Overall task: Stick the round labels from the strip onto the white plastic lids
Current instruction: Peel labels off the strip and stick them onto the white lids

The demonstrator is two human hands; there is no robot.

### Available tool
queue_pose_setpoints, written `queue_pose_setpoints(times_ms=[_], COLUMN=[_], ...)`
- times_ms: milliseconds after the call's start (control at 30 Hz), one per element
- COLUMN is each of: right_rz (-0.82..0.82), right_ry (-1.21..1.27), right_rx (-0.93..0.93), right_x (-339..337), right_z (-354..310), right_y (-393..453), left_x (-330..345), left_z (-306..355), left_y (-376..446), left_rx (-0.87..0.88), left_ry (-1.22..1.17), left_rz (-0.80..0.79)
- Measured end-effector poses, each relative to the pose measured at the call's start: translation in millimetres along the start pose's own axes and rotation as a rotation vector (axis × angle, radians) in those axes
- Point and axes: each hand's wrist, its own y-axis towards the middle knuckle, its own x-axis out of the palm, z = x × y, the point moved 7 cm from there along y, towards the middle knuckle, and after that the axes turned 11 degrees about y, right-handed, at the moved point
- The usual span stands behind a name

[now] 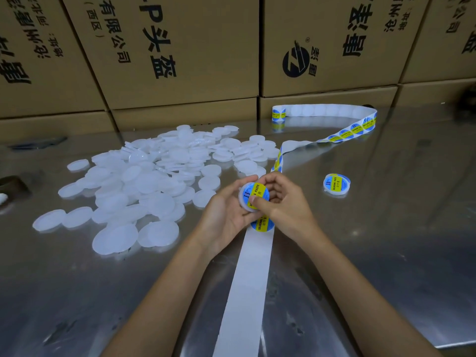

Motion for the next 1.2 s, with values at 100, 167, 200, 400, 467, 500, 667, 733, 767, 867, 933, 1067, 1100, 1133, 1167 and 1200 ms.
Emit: queue_pose_setpoints(times_ms=[100, 167, 200, 400, 467, 500, 667, 733, 767, 867, 933, 1067, 1100, 1133, 1167, 1200], right_rz=[0.003, 0.0, 0.001, 0.016, 0.047, 0.066, 0.114, 0.124, 0.125, 0.105, 0.098, 0.099, 0.106, 0.116, 0.127, 0.133], right_ry=[-0.034, -0.054, -0.064, -0.236, -0.293, -0.298, -0.341, -0.413, -0.463, -0.623, -0.659, -0.64, -0.633, -0.623, -0.616, -0.616], right_rx=[-0.015, -0.028, -0.036, -0.101, -0.118, -0.112, -0.072, -0.1, -0.113, -0.157, -0.196, -0.232, -0.236, -0.239, -0.24, -0.237], right_x=[0, 0, 0, -2, -6, -9, -13, -12, -12, -12, -11, -11, -12, -13, -15, -17], right_z=[1, 1, 2, 4, 4, 5, 10, 9, 7, 5, 4, 3, 3, 3, 3, 3], right_y=[0, 0, 0, -1, 0, 1, 1, -2, -3, -5, -4, -3, -3, -2, -2, -1], left_x=[3, 4, 5, 7, 6, 6, 11, 14, 16, 16, 15, 15, 15, 14, 12, 10], left_z=[0, 1, 1, 2, 3, 4, 8, 8, 8, 7, 6, 3, 3, 3, 3, 5], left_y=[-1, -2, -3, -5, -5, -6, -8, -9, -10, -10, -10, -7, -7, -7, -7, -8], left_rx=[0.0, 0.001, 0.0, -0.004, -0.006, -0.006, 0.021, 0.026, 0.031, 0.038, 0.035, 0.016, 0.02, 0.028, 0.04, 0.059], left_ry=[-0.014, -0.023, -0.026, -0.015, -0.04, -0.059, -0.172, -0.163, -0.151, -0.099, -0.083, -0.08, -0.051, 0.007, 0.099, 0.219], left_rz=[-0.01, -0.004, -0.003, 0.007, 0.004, -0.001, -0.037, -0.054, -0.066, -0.099, -0.12, -0.164, -0.174, -0.179, -0.176, -0.164])
